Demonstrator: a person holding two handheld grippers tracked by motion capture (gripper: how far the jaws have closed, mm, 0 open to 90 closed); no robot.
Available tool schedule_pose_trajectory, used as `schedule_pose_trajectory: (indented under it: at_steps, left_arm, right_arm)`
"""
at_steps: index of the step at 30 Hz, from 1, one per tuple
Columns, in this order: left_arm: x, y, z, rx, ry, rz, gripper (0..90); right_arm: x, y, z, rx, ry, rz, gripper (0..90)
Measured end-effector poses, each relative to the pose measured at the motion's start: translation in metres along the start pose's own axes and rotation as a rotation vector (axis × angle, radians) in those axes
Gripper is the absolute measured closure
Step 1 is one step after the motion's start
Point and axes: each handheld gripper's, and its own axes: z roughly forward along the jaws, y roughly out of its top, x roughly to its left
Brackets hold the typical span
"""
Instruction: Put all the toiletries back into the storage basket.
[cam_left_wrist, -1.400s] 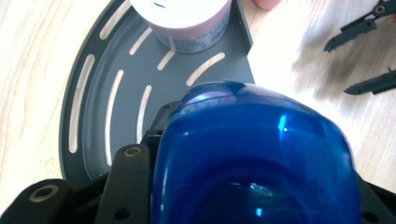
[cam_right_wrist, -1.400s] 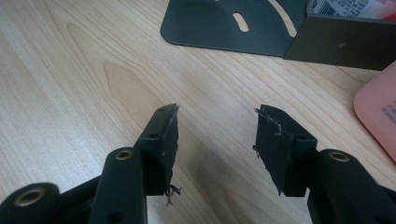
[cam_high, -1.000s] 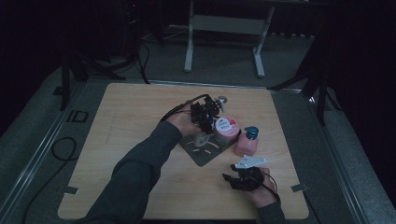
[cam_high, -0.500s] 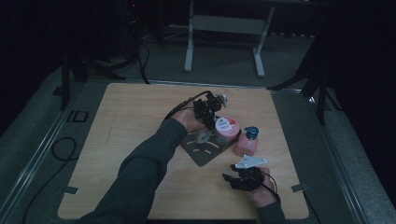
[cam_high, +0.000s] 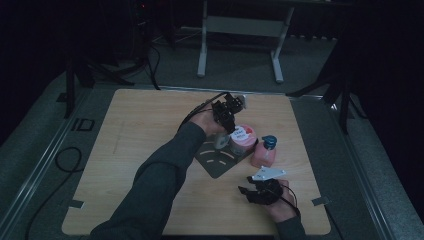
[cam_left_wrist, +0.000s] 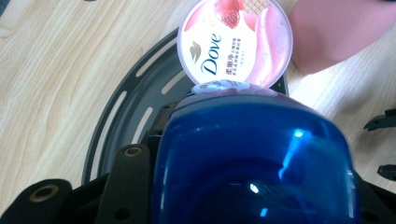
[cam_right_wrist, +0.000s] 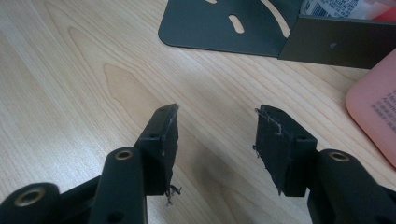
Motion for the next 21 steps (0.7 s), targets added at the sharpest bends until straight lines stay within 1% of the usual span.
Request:
schedule_pose_trajectory:
  at_steps: [3, 4, 7, 10, 11, 12, 13, 14, 17, 21]
  left_arm:
    - [0.001, 0.001, 0.0, -0.003, 0.002, -0.003, 54.8]
    - [0.004, 0.002, 0.0, -0.003, 0.001, -0.013, 54.8]
    - [0.007, 0.002, 0.002, 0.003, -0.007, -0.017, 54.8]
    - [0.01, 0.003, 0.003, 0.005, -0.005, -0.021, 54.8]
    - [0.011, 0.003, 0.004, 0.005, -0.007, -0.03, 54.8]
    - [0.012, 0.004, 0.004, 0.004, -0.008, -0.031, 54.8]
    - [0.013, 0.005, 0.004, 0.006, -0.006, -0.035, 54.8]
    - [0.014, 0.006, 0.004, 0.01, -0.006, -0.031, 54.8]
    - [0.018, 0.009, 0.003, 0.003, 0.004, -0.041, 54.8]
    - [0.022, 0.013, 0.001, -0.004, 0.01, -0.05, 54.8]
  right_arm:
    - [0.0, 0.0, 0.0, -0.001, 0.001, 0.0, 48.1]
    - [0.0, 0.0, 0.0, -0.001, 0.0, 0.0, 48.1]
    - [0.0, 0.0, 0.0, -0.001, 0.002, -0.001, 48.2]
    - [0.0, 0.0, 0.0, 0.001, 0.002, -0.002, 48.1]
    - [0.0, 0.0, 0.0, 0.002, 0.003, -0.001, 48.2]
    - [0.001, 0.0, 0.001, 0.003, 0.003, -0.001, 48.2]
    - [0.001, 0.0, 0.001, 0.003, 0.003, -0.001, 48.2]
    - [0.001, 0.0, 0.001, 0.004, 0.003, -0.001, 48.1]
    - [0.001, 0.0, 0.001, 0.009, -0.006, -0.007, 48.1]
    - [0.002, -0.001, 0.001, 0.011, -0.005, -0.009, 48.1]
